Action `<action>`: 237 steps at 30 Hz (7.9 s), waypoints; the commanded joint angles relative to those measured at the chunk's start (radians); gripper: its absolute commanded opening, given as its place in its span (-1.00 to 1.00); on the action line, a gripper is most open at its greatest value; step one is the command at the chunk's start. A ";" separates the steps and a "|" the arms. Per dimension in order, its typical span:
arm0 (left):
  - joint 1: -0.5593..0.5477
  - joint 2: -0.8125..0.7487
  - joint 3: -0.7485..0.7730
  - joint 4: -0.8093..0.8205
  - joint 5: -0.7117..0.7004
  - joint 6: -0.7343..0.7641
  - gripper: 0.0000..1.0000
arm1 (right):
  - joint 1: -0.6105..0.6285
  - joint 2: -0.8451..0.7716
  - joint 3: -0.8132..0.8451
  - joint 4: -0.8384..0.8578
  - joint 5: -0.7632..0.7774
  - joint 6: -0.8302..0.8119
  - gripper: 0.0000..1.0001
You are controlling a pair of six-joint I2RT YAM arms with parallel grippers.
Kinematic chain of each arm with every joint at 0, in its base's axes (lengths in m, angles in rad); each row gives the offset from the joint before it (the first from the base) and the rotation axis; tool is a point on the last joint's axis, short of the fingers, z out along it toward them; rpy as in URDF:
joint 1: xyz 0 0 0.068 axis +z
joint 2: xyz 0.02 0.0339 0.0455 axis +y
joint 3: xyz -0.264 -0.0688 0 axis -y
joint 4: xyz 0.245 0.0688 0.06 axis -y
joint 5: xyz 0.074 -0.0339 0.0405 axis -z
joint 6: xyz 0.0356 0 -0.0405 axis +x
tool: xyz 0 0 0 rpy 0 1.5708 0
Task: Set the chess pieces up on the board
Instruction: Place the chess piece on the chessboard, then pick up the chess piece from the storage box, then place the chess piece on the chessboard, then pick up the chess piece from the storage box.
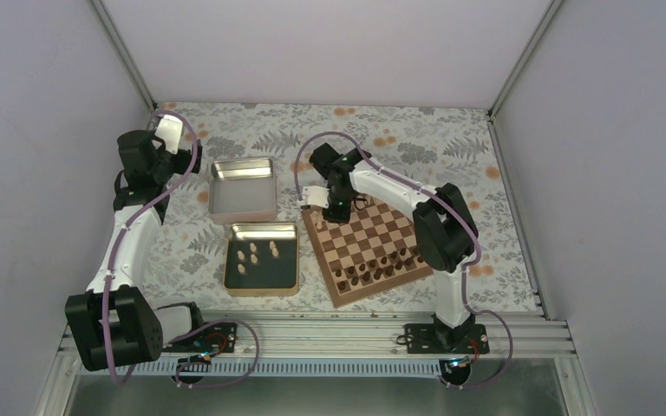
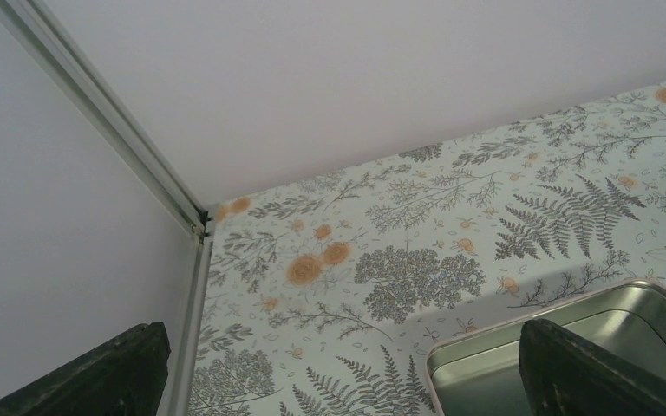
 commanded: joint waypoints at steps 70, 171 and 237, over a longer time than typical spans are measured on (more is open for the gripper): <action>0.007 -0.012 -0.003 0.018 0.012 0.001 1.00 | 0.432 0.389 0.524 -0.001 -0.051 0.045 -0.52; 0.008 -0.003 0.005 0.014 0.015 0.005 1.00 | -0.112 -0.013 -0.014 -0.023 -0.090 0.004 -0.89; 0.010 -0.018 -0.006 0.024 0.009 0.005 1.00 | 0.318 0.295 0.366 -0.045 -0.099 0.055 -0.50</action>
